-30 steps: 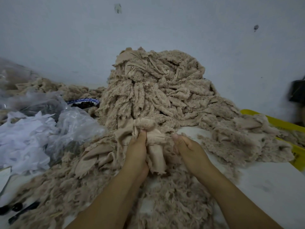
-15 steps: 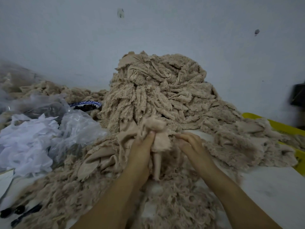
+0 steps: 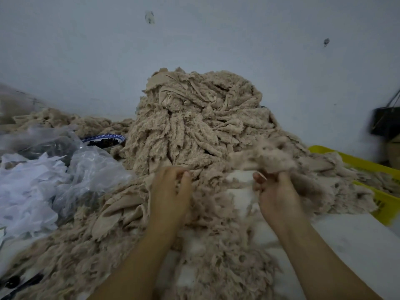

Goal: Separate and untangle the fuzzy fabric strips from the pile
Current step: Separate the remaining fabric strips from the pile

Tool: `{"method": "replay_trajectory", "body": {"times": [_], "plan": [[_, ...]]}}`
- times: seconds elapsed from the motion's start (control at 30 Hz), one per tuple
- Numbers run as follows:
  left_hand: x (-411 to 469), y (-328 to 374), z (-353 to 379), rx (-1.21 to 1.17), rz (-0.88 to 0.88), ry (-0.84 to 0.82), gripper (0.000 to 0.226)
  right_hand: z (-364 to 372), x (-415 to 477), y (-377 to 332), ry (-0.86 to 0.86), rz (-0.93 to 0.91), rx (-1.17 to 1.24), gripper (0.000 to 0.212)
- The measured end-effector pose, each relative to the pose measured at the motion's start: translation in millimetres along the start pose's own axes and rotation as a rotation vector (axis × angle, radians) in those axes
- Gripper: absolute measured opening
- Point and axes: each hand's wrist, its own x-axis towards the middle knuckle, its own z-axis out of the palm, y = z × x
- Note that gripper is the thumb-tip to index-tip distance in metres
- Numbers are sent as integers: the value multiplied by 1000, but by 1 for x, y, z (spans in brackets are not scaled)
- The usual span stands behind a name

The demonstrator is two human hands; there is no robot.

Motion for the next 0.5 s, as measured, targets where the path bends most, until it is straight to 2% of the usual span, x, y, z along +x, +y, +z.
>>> {"method": "replay_trajectory", "body": {"times": [0.03,0.1,0.17,0.27,0.37,0.43,0.5], "plan": [[4,-4,-5,56,-18,66,21,-3,2,-1,33,-3,36,29],[8,-14,-13,164,-94,123,34,-7,0,7,34,76,-117,49],[9,-21,-17,229,-195,110,50,-7,-3,20,-3,124,-340,44],[10,-31,-17,264,-352,52,61,-3,-7,30,-122,65,-645,35],[14,-39,-15,341,-400,22,42,-4,-10,36,-221,7,-909,26],[14,-36,-14,229,-327,60,23,-4,-13,39,-290,7,-936,28],[11,-24,-12,77,-238,32,17,-1,-15,40,-335,-3,-934,34]]}}
